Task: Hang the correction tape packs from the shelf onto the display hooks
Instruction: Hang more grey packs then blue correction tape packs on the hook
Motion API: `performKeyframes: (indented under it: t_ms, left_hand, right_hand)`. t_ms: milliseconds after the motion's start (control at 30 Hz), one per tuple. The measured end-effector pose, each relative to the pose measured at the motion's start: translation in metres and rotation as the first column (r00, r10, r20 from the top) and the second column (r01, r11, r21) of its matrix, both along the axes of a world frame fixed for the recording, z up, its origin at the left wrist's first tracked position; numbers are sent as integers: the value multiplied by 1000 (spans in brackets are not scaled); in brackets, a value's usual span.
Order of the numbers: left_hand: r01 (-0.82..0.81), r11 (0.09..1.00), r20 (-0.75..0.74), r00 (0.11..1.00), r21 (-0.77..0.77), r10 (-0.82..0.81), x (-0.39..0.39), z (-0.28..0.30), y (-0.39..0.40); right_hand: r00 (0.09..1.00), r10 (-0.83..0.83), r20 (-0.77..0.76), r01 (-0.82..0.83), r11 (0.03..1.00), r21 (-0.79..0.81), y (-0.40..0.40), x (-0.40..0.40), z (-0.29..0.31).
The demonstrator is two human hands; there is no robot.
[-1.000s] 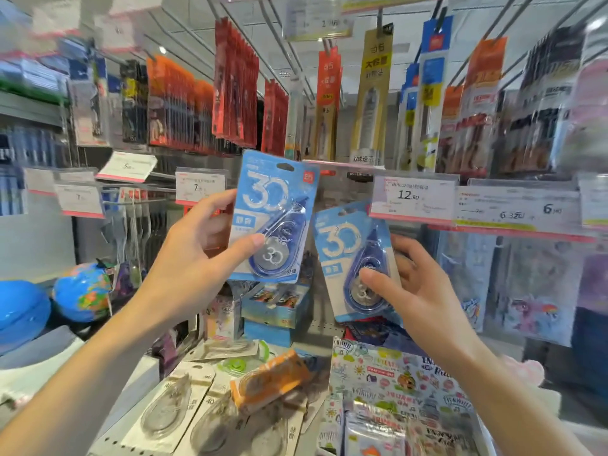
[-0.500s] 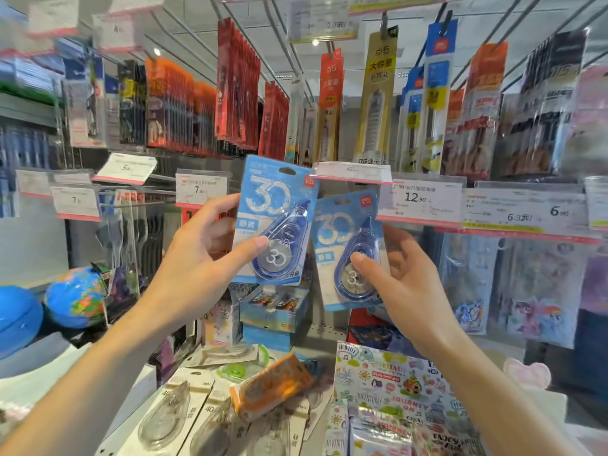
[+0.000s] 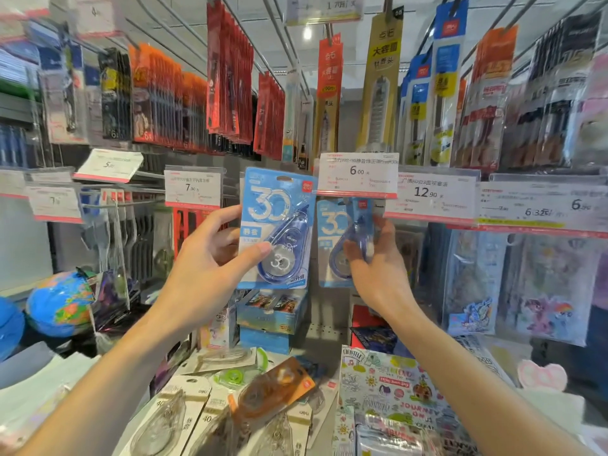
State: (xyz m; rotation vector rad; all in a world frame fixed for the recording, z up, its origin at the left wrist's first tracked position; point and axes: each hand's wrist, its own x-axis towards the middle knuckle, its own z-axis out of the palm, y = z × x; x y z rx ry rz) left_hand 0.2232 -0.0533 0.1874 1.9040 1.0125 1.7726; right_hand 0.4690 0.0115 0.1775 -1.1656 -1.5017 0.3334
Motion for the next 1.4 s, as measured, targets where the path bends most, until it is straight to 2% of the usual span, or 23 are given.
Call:
performKeyframes:
  t_ms: [167,400,467,600,700,833,1000,1100,1267,1400]
  left_hand:
    - [6,1000,9,1000,-19,-6,0,0,2]
    - [59,998,27,998,-12,-59,1,-5,4]
    - [89,996,32,996,-17,-89,3,-8,4]
    - [133,991,47,990,-25,-132,11,-13,5]
    - [153,987,50,987,-50,-151,22,-17,7]
    - [159,984,63,986,-82,-154,35,-21,8]
    - [165,982,88,984,-89,-157,41,-27,4]
    - [170,979,56,985,-110,-165,40,-30,1]
    - [62,996,-49,997,-68,-66,35,-24,-3]
    - [-75,992,-144,986,100,89,34,9,-1]
  right_hand:
    - [996,-66,62,73,990,-118,19,-4,2]
    - [998,26,51,-16,983,-183,24,11,3]
    - [999,7,46,1,985,-174,19,19,2]
    - [1000,6,6,-6,999,-52,-1,36,-2]
    - [987,147,70,-145,989,-30,-23,35,1]
    - [922,384,-47,-387,920,-61,-42,23,-2]
    - [876,448,-179,-465,883,-67,-47,14,-7]
    - [859,474,-192,-496,864,-84,-49,11,-11]
    - [860,490,-139,-503,861,-74,-54,21,-15]
    - [891,443,-99,-449,893,-44,-59,41,-16]
